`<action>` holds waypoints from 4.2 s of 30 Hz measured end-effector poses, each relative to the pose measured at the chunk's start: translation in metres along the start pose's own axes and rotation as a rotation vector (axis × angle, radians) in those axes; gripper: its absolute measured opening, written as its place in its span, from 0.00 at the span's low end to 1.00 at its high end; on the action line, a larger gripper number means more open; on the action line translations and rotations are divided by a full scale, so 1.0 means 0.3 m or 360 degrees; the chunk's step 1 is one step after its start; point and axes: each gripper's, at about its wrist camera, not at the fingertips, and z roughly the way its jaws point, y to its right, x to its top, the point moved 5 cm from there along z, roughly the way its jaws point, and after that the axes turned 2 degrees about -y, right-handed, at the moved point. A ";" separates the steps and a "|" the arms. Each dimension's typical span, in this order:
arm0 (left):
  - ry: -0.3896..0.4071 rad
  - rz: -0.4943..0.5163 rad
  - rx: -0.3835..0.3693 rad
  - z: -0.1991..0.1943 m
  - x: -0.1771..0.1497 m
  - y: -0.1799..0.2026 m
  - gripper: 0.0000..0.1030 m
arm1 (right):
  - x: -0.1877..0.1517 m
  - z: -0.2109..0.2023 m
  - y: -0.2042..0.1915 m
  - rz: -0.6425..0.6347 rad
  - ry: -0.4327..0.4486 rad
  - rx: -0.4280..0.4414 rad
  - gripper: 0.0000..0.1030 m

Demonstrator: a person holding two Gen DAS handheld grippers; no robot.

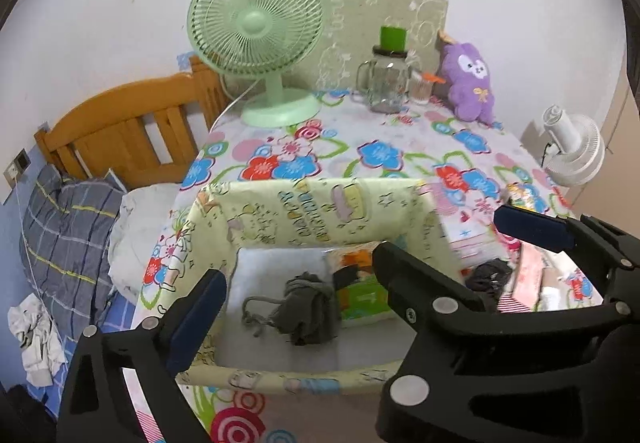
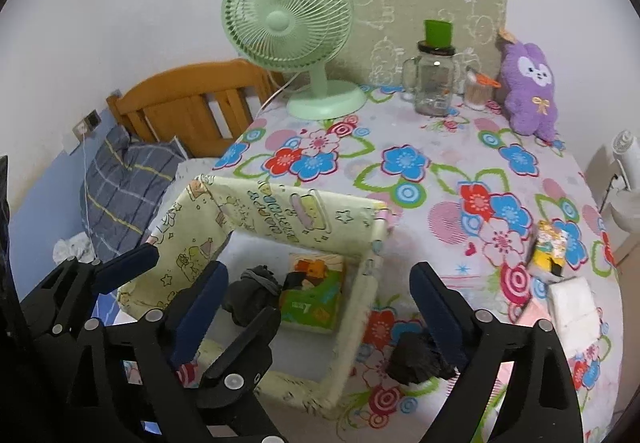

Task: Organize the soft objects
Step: 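Withdraw both grippers from the box back over the table items, then grasp the white-and-beige tube with the right gripper, then close left gripper on black bundled item while right gripper holds the white tube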

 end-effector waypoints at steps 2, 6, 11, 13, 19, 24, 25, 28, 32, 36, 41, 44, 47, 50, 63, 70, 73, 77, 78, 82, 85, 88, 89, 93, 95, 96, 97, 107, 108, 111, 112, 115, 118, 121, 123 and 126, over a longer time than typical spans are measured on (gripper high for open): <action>0.0019 0.0008 -0.0001 -0.018 0.003 0.021 0.98 | -0.003 -0.030 0.018 0.0006 0.0025 -0.0015 0.94; 0.0057 0.0030 0.0005 -0.049 0.008 0.066 1.00 | -0.012 -0.083 0.052 0.0007 0.0069 -0.0049 0.97; 0.0084 0.0047 0.0010 -0.084 0.009 0.115 1.00 | -0.020 -0.148 0.092 0.0006 0.0131 -0.0109 0.99; 0.0097 0.0048 0.0012 -0.098 0.008 0.136 1.00 | -0.024 -0.170 0.108 0.0008 0.0148 -0.0130 1.00; 0.0128 0.0047 0.0000 -0.130 0.001 0.196 1.00 | -0.041 -0.247 0.150 -0.0026 0.0228 -0.0220 1.00; 0.0169 0.0084 0.0054 -0.156 -0.008 0.252 1.00 | -0.065 -0.286 0.198 0.0013 0.0212 -0.0250 1.00; 0.0175 0.0094 0.0055 -0.159 -0.009 0.265 1.00 | -0.071 -0.290 0.210 0.0027 0.0201 -0.0247 1.00; 0.0184 0.0110 0.0012 -0.164 -0.018 0.303 1.00 | -0.094 -0.305 0.252 0.0075 0.0193 -0.0246 1.00; 0.0201 0.0125 -0.0023 -0.167 -0.027 0.359 0.99 | -0.127 -0.328 0.302 0.0140 0.0209 -0.0285 1.00; 0.0209 0.0146 -0.0060 -0.163 -0.035 0.419 0.99 | -0.157 -0.354 0.356 0.0187 0.0234 -0.0340 1.00; 0.0221 0.0154 -0.0107 -0.151 -0.049 0.489 0.99 | -0.191 -0.395 0.413 0.0181 0.0335 -0.0455 1.00; 0.0216 0.0169 -0.0134 -0.142 -0.058 0.524 0.99 | -0.203 -0.402 0.449 0.0164 0.0327 -0.0482 1.00; 0.0208 0.0184 -0.0170 -0.130 -0.069 0.561 0.99 | -0.219 -0.398 0.484 0.0175 0.0290 -0.0479 1.00; 0.0239 0.0193 -0.0208 -0.122 -0.079 0.594 0.96 | -0.240 -0.390 0.523 0.0199 0.0269 -0.0501 1.00; 0.0163 0.0238 -0.0191 -0.018 -0.152 0.681 0.96 | -0.316 -0.302 0.605 0.0148 0.0187 -0.0461 0.99; 0.0076 0.0255 -0.0221 0.049 -0.182 0.714 0.90 | -0.354 -0.234 0.652 0.0177 0.0095 -0.0427 0.88; 0.0028 0.0254 -0.0216 0.087 -0.191 0.721 0.88 | -0.372 -0.205 0.675 0.0198 0.0053 -0.0431 0.87; -0.0029 0.0251 -0.0190 0.135 -0.212 0.719 0.82 | -0.394 -0.159 0.692 0.0222 -0.0009 -0.0420 0.84; -0.0047 0.0247 -0.0187 0.148 -0.219 0.715 0.81 | -0.400 -0.145 0.693 0.0225 -0.0026 -0.0412 0.82; -0.0081 0.0250 -0.0173 0.178 -0.235 0.695 0.80 | -0.417 -0.099 0.695 0.0259 -0.0083 -0.0392 0.80; -0.0113 0.0248 -0.0169 0.197 -0.249 0.677 0.76 | -0.431 -0.064 0.695 0.0288 -0.0120 -0.0371 0.75; -0.0116 0.0252 -0.0167 0.205 -0.252 0.668 0.75 | -0.437 -0.036 0.694 0.0313 -0.0151 -0.0364 0.72; -0.0117 0.0256 -0.0164 0.207 -0.254 0.665 0.75 | -0.438 -0.026 0.694 0.0324 -0.0164 -0.0357 0.71; -0.0126 0.0245 -0.0173 0.217 -0.256 0.648 0.75 | -0.440 0.000 0.688 0.0354 -0.0198 -0.0329 0.66; -0.0133 0.0239 -0.0172 0.223 -0.257 0.642 0.75 | -0.441 0.009 0.676 0.0351 -0.0211 -0.0307 0.59; -0.0138 0.0236 -0.0168 0.226 -0.258 0.639 0.75 | -0.438 0.016 0.668 0.0348 -0.0217 -0.0294 0.54; -0.0139 0.0235 -0.0167 0.227 -0.258 0.638 0.74 | -0.436 0.021 0.661 0.0342 -0.0220 -0.0286 0.52; -0.0160 0.0222 -0.0187 0.219 -0.256 0.633 0.75 | -0.421 0.019 0.623 0.0277 -0.0222 -0.0255 0.19; -0.0149 0.0226 -0.0184 0.213 -0.253 0.635 0.75 | -0.418 0.015 0.623 0.0271 -0.0217 -0.0261 0.17; -0.0115 0.0238 -0.0183 0.189 -0.240 0.640 0.75 | -0.406 -0.011 0.623 0.0259 -0.0185 -0.0277 0.17; -0.0108 0.0238 -0.0182 0.183 -0.237 0.640 0.75 | -0.402 -0.021 0.623 0.0260 -0.0174 -0.0279 0.17; -0.0083 0.0237 -0.0167 0.166 -0.221 0.635 0.75 | -0.389 -0.042 0.618 0.0249 -0.0150 -0.0282 0.17; -0.0074 0.0222 -0.0143 0.165 -0.204 0.623 0.75 | -0.374 -0.054 0.612 0.0236 -0.0128 -0.0278 0.17; -0.0078 0.0213 -0.0103 0.174 -0.188 0.610 0.75 | -0.361 -0.055 0.604 0.0230 -0.0122 -0.0269 0.17; -0.0078 0.0205 -0.0091 0.180 -0.178 0.605 0.75 | -0.348 -0.052 0.603 0.0234 -0.0120 -0.0255 0.17; -0.0068 0.0199 -0.0076 0.181 -0.160 0.599 0.75 | -0.330 -0.048 0.599 0.0234 -0.0115 -0.0245 0.17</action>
